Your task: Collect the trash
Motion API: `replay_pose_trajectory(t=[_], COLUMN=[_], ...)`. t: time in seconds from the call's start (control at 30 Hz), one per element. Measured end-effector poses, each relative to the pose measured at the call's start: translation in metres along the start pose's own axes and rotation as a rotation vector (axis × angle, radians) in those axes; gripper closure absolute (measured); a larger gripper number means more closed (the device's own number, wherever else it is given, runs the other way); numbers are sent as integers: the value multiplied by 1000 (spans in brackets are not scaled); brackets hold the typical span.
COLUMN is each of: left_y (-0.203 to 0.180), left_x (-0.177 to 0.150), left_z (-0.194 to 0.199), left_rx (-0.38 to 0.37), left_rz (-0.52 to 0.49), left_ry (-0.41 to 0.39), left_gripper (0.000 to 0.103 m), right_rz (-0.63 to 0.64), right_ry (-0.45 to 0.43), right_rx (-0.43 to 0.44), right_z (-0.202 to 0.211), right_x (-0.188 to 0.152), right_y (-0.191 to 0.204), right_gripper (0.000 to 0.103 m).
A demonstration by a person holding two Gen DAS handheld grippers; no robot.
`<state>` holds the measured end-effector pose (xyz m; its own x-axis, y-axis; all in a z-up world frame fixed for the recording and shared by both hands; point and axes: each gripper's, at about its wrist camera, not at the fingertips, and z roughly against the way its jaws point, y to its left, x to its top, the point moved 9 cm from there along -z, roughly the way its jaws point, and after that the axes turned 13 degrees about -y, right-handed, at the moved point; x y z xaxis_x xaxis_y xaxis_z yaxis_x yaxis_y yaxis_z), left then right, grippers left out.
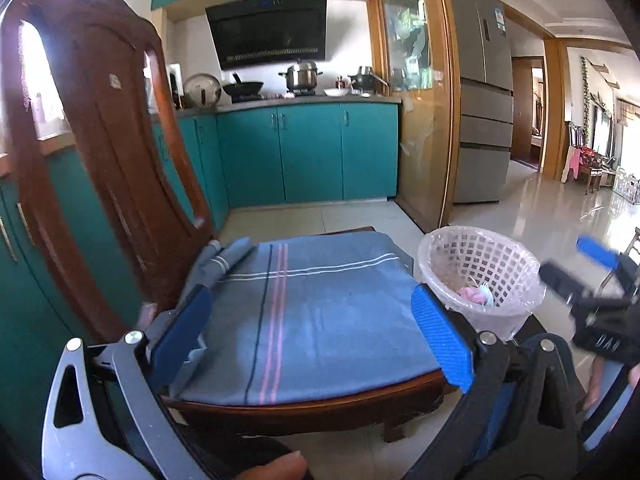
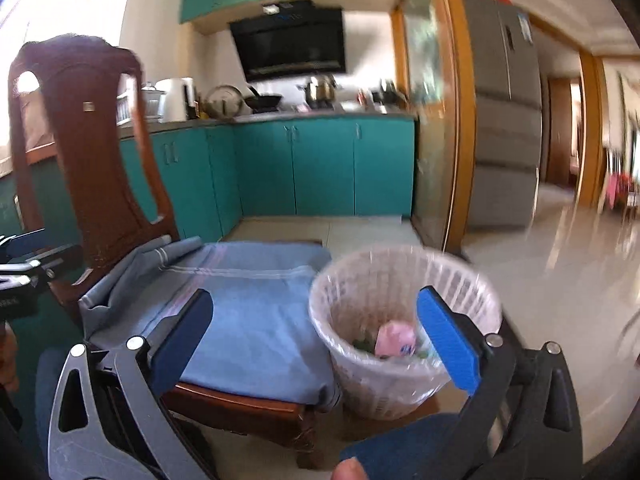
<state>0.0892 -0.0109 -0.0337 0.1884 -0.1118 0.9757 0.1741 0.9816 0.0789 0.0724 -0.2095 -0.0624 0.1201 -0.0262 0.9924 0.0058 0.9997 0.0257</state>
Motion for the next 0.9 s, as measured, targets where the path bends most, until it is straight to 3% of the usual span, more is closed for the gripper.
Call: replay_pose_trajectory(t=[0.27, 0.47, 0.9], left_y=[3, 0, -8], left_x=[6, 10, 12], left_z=[31, 36, 44], left_rx=[4, -7, -16], left_rz=[0, 23, 18], left_ry=[-39, -48, -55], left_gripper=[3, 3, 3], right_rz=[30, 63, 70], right_ry=[-83, -92, -118], right_rx=[-49, -107, -126], right_z=[32, 47, 63], right_x=[44, 48, 51], right_y=[17, 11, 8], right_gripper=[3, 3, 3])
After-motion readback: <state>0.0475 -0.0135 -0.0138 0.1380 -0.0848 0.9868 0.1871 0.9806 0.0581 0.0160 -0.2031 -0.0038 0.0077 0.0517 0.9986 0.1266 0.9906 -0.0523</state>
